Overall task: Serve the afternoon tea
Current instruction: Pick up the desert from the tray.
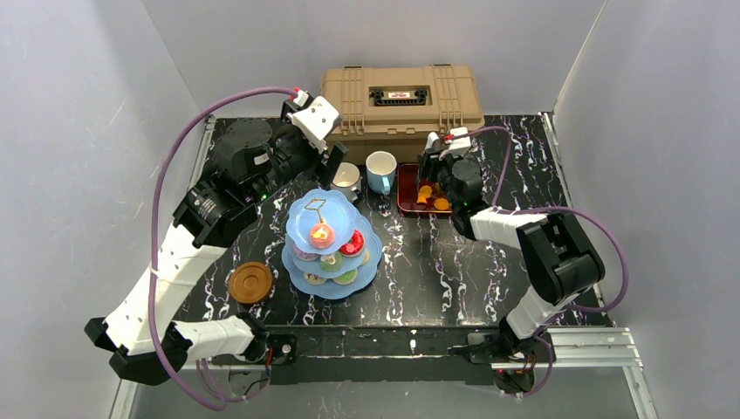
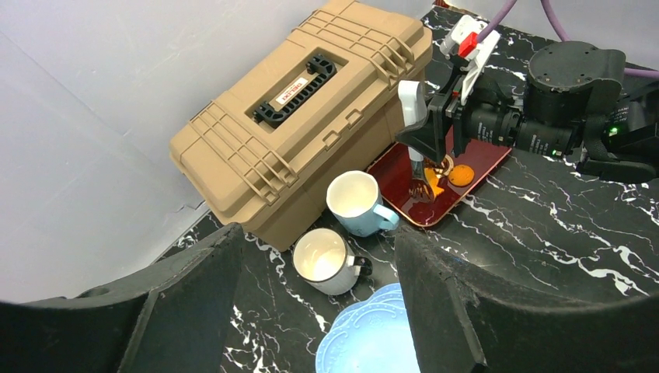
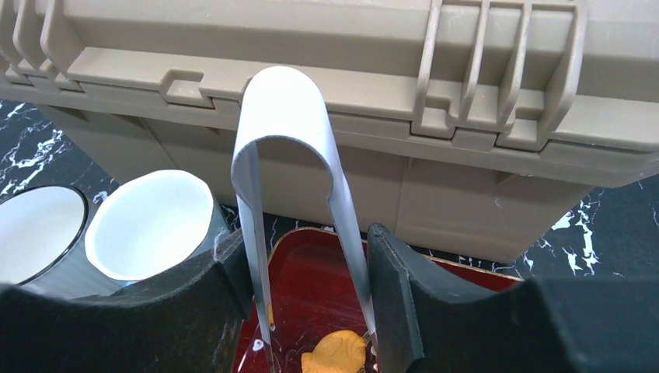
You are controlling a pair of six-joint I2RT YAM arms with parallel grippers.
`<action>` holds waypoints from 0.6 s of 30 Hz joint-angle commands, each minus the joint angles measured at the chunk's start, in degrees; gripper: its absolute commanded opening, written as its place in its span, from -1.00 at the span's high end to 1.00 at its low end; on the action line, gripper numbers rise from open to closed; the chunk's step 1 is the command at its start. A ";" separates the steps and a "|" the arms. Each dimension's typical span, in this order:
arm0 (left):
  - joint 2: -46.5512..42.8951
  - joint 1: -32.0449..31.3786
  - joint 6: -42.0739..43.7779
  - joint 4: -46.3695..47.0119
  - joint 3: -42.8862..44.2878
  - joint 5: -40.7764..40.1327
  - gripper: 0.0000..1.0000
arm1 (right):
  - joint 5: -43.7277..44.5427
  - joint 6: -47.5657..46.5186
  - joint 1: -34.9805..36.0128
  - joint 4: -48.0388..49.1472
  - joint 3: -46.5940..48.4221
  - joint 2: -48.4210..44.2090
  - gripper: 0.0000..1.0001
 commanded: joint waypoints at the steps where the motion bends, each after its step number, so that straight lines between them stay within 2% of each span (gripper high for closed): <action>1: -0.16 0.22 0.00 0.99 2.40 0.29 -0.39 | 1.15 -0.68 -0.20 6.35 -0.17 0.65 -0.22; 6: -0.05 0.17 -0.08 1.18 2.44 0.31 -0.39 | 1.17 0.23 -0.20 7.62 -0.83 2.19 -0.25; 12: -0.16 0.18 -0.05 1.12 2.39 0.14 -0.39 | 2.35 1.55 -0.20 9.80 -2.22 3.93 -0.16; 15: -0.29 0.17 -0.03 1.29 2.25 0.12 -0.39 | 3.13 2.55 -0.20 10.32 -3.58 3.35 0.04; 18: -0.27 0.20 -0.05 1.46 2.04 0.17 -0.39 | 3.98 3.47 -0.20 11.00 -5.10 2.38 0.38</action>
